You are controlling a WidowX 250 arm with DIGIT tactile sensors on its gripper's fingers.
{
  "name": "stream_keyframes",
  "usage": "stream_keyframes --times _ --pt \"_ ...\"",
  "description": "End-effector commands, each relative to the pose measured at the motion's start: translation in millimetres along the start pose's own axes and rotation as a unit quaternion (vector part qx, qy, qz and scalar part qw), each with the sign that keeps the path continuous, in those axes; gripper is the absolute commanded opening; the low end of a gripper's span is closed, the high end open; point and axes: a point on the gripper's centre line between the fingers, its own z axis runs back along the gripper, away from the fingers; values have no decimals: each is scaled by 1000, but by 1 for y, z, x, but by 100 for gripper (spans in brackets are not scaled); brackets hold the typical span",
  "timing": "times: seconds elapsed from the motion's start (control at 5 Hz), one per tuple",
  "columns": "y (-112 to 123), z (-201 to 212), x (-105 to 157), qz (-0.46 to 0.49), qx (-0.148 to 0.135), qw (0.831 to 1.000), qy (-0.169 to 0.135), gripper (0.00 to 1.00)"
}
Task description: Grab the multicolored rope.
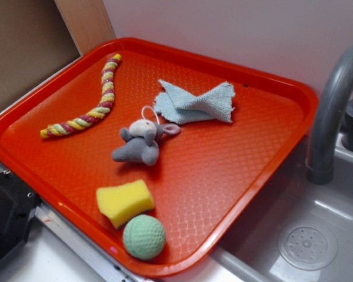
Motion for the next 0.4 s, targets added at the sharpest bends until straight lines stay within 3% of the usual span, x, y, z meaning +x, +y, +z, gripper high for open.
stream_keyframes --times 0.0,0.2 --pt "0 0 0 0 0 1000 0 100" --pt "10 -20 17 81 -18 996 -12 100"
